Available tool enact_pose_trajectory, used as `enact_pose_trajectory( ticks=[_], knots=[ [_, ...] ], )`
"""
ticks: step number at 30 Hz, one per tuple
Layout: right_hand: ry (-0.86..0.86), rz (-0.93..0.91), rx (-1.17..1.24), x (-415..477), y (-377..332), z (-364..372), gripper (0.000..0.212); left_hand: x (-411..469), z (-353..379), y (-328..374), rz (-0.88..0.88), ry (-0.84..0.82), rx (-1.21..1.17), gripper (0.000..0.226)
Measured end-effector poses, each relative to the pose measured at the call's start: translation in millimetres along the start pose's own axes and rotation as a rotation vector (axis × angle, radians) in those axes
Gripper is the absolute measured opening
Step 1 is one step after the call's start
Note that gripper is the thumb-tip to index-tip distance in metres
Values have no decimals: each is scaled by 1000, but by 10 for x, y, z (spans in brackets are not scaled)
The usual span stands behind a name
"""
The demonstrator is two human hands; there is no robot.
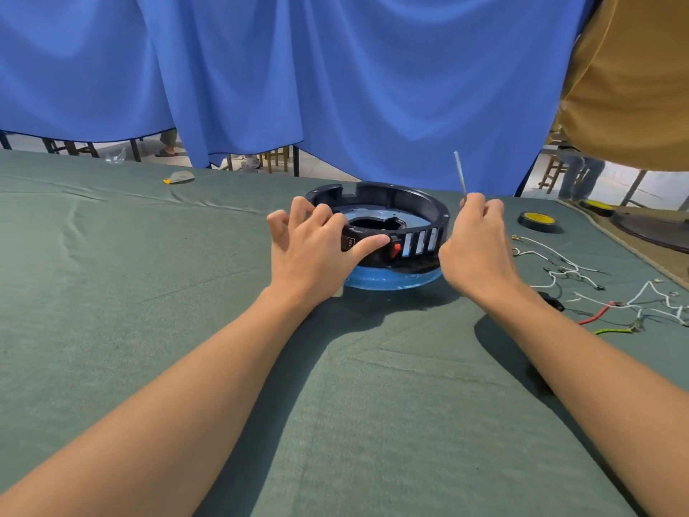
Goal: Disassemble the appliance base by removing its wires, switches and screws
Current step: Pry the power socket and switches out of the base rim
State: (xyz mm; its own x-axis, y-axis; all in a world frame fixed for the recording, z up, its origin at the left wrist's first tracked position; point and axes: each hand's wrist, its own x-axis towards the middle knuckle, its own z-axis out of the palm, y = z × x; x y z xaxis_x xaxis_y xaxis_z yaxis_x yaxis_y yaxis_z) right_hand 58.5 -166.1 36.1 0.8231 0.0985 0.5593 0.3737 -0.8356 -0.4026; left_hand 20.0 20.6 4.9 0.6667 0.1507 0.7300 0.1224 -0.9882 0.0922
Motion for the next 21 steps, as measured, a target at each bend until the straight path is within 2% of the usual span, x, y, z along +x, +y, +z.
enact_pose_trajectory(
  ticks=[2,4,9,12,16,21],
  knots=[
    [-9,-51,4,-76,42,-29,16,-15,-7,125,16,60,121,72],
    [-15,-80,29,-154,86,-29,9,-7,2,158,49,102,133,68],
    [0,-149,98,-406,152,-8,23,-22,67,-78,208,77,-77,48],
    [0,-191,149,-516,110,-20,26,-4,63,-95,246,86,-174,45],
    [8,-225,202,-605,-11,-6,24,-22,76,86,226,144,-75,43],
    [-23,-209,140,-656,13,43,25,-71,42,301,202,219,56,43]
  ],
)
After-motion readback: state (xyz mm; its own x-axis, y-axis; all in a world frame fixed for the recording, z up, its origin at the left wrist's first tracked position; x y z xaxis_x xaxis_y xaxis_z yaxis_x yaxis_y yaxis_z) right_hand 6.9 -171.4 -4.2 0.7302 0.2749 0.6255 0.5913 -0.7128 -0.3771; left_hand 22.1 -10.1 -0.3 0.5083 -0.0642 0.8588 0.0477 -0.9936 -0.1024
